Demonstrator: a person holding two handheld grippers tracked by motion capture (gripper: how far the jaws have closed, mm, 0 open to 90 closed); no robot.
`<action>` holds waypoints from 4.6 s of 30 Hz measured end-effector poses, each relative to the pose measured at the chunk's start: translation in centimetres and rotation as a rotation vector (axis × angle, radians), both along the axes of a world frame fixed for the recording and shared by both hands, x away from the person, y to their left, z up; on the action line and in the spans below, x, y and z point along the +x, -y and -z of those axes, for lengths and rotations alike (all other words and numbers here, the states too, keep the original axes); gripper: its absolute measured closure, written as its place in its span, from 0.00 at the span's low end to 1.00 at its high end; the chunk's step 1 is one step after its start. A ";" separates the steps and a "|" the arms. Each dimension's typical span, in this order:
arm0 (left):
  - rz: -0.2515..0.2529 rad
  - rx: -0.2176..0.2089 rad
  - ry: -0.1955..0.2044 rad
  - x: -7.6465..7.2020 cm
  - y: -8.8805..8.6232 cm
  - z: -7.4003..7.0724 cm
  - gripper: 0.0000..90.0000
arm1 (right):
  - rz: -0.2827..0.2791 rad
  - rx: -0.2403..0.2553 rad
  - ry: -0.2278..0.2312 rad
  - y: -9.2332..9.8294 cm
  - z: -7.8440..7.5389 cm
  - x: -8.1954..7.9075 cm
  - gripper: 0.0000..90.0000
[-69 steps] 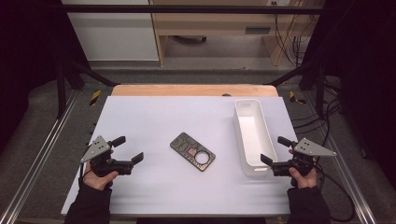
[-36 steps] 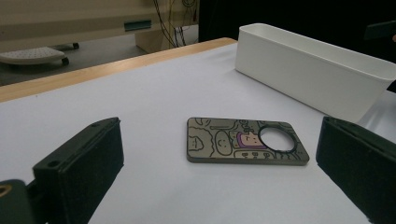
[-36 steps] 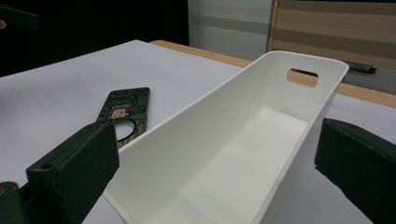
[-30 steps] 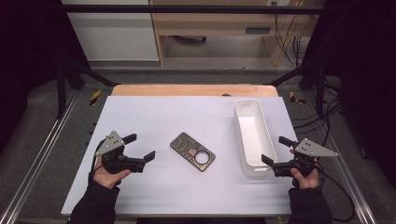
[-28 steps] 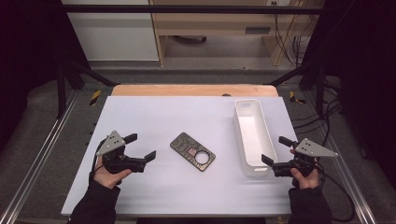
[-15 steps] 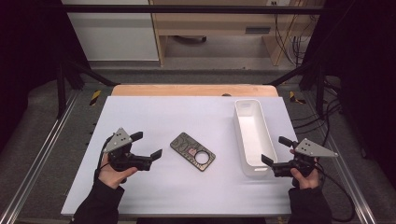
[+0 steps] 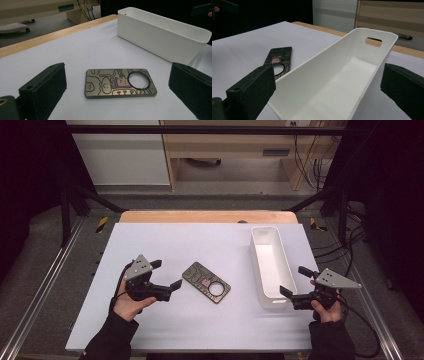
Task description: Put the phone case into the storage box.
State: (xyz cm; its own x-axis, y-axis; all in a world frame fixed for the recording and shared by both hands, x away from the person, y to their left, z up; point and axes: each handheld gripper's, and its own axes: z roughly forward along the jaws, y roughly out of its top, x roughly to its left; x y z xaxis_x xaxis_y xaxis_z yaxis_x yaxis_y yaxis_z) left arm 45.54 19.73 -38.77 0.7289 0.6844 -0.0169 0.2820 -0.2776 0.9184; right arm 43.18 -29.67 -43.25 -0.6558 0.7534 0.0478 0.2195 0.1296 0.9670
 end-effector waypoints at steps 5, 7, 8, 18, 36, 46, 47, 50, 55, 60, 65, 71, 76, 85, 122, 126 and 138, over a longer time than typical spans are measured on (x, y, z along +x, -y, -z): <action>0.008 0.010 -0.006 0.6 0.9 0.1 0.01 | 0.000 0.000 0.000 0.0 0.0 0.0 0.00; 0.010 0.012 -0.008 0.7 1.1 0.1 0.01 | 0.000 0.001 0.002 0.0 0.0 0.0 0.00; 0.011 0.013 -0.011 0.8 1.3 0.1 0.01 | -0.001 0.002 0.001 0.0 0.0 0.0 0.00; 0.016 0.025 -0.017 2.0 3.0 0.0 0.02 | -0.002 0.000 0.000 0.0 0.0 0.0 0.00; -0.029 0.089 -0.033 4.6 5.3 0.6 0.12 | -0.005 -0.001 0.000 0.0 0.0 0.0 0.00; -0.050 0.135 -0.054 5.8 6.4 1.4 0.22 | -0.005 -0.001 0.000 0.0 0.0 0.0 0.00; -0.054 0.140 -0.055 6.0 6.5 1.5 0.23 | -0.005 -0.001 0.000 0.1 0.0 0.0 0.00; -0.061 0.142 -0.056 6.3 6.7 1.7 0.32 | -0.005 -0.002 0.000 0.1 0.0 0.0 0.00; -0.059 0.153 -0.067 6.8 6.8 2.0 0.41 | -0.005 -0.002 0.000 0.1 0.1 0.0 0.00; -0.045 0.172 -0.092 7.4 6.9 2.5 0.55 | -0.006 -0.003 0.000 0.1 0.1 0.0 0.00; -0.035 0.189 -0.108 7.7 7.2 2.7 0.67 | -0.006 -0.004 0.000 0.1 0.1 0.0 0.00; -0.038 0.207 -0.128 8.3 7.6 3.0 0.80 | -0.007 -0.002 0.000 0.1 0.1 0.0 0.00; -0.040 0.199 -0.157 8.9 7.8 3.2 0.90 | -0.007 -0.002 0.000 0.1 0.1 0.0 0.00; -0.041 0.238 -0.191 10.2 8.7 4.1 0.99 | -0.006 0.002 -0.001 0.1 0.0 0.0 0.00; -0.066 0.371 -0.251 13.9 10.3 7.7 0.99 | -0.009 0.001 0.000 0.2 0.1 0.0 0.00; -0.065 0.373 -0.261 13.9 10.3 7.7 0.99 | -0.010 0.001 -0.001 0.2 0.1 0.0 0.00; -0.070 0.399 -0.264 13.8 10.3 7.6 0.99 | -0.010 0.001 -0.001 0.2 0.0 0.0 0.00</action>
